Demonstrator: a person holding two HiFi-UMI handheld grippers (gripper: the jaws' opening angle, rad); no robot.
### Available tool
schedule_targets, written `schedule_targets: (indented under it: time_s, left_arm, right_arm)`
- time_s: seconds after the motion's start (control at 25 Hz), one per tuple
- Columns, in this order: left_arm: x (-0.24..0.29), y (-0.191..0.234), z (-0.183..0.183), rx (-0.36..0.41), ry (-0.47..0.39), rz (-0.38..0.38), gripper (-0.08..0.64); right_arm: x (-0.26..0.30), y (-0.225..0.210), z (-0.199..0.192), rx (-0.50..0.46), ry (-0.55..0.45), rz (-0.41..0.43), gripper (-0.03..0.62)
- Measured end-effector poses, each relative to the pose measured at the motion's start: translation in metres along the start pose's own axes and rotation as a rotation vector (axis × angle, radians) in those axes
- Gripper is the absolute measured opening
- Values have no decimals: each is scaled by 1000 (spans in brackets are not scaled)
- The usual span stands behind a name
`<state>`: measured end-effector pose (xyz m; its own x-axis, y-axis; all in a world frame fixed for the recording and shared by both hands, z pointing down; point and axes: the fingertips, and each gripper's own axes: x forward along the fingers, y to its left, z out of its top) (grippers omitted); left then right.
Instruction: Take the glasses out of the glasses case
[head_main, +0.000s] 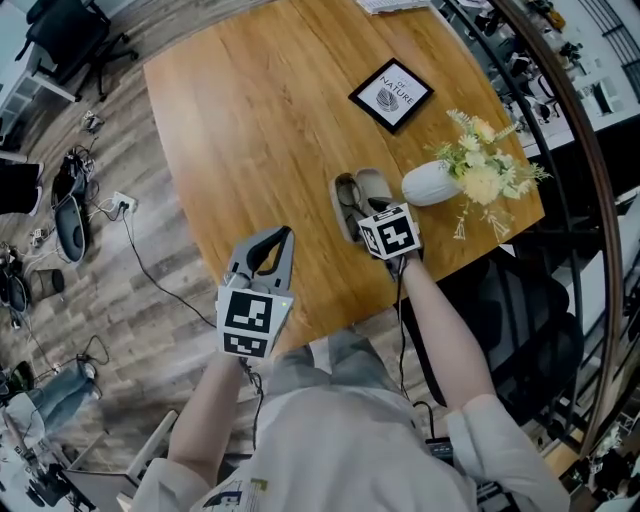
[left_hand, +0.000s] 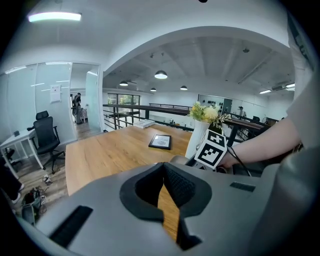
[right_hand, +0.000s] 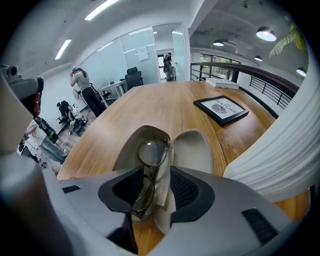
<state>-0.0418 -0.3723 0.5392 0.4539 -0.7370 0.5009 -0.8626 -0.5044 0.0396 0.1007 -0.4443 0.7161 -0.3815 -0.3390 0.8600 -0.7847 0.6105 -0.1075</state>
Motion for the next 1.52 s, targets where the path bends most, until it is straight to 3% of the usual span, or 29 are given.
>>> schedule_targets:
  time_s: [0.36,0.56,0.68,0.8,1.12,1.52]
  left_arm:
    - [3,-10,-12,-5,20,-19,17]
    - [-1,-14,-20,-5,31,-25,17]
    - [-4,-16,-24,-7,35,-25,17]
    - [-9,-15,-26,-7,36,-19,17]
    - [-23,-9,-34,-6,43,1,17]
    - [-47,-3,-18,23,6,32,17]
  right_arm:
    - [8,-1,-4,-10,65,23,186]
    - [11,8,-7,-66,119,66,126]
    - [18,17,-8,-2,120,117,91]
    - [22,22,-10,82,97,155,81]
    - [7,31,1,180,-6,184,48]
    - [-60,33,36,156,-187,142,43]
